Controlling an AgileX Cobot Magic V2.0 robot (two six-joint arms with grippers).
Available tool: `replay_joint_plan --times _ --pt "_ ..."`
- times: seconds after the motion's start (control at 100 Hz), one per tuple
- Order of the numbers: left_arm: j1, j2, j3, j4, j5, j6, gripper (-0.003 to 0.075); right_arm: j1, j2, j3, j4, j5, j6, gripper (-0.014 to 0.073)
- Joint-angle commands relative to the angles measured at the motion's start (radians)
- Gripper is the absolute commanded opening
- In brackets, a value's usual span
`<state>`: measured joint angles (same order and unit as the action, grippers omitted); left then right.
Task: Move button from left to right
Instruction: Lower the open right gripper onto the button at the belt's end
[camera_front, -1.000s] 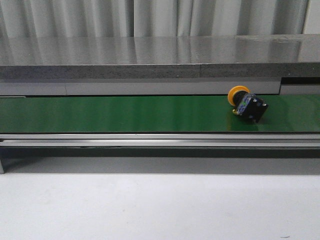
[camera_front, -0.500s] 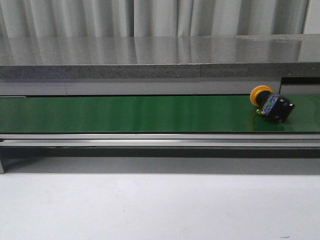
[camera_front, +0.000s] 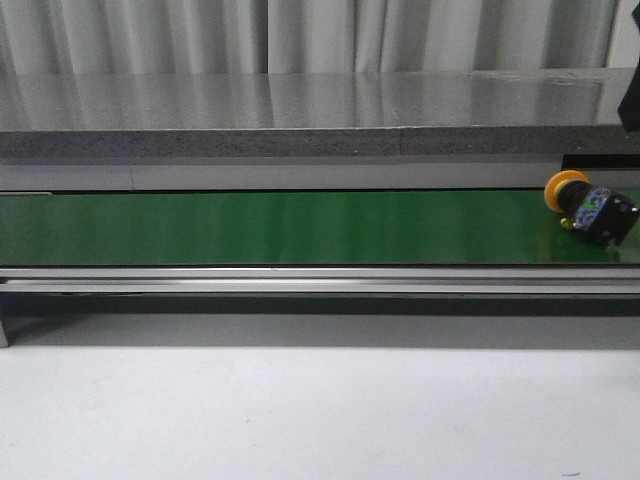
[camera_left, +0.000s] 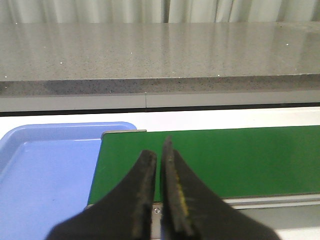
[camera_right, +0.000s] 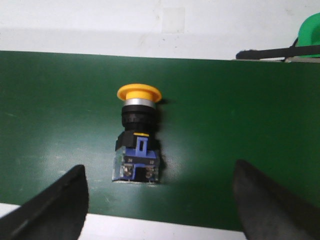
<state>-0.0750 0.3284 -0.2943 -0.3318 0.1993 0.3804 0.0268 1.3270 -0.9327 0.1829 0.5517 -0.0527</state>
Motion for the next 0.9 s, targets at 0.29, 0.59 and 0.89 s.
replay_joint_plan --times 0.29,0.59,0.89 --pt "-0.008 0.006 -0.028 -0.014 -0.080 -0.001 0.0005 -0.002 0.157 -0.073 0.007 -0.053 0.000 0.0559" --pt "-0.008 0.006 -0.028 -0.014 -0.080 -0.001 0.0005 -0.003 0.191 -0.073 0.006 -0.058 0.000 0.0260" --pt "-0.008 0.006 -0.028 -0.014 -0.080 -0.001 0.0005 -0.003 0.191 -0.073 0.001 -0.038 0.000 0.0230"
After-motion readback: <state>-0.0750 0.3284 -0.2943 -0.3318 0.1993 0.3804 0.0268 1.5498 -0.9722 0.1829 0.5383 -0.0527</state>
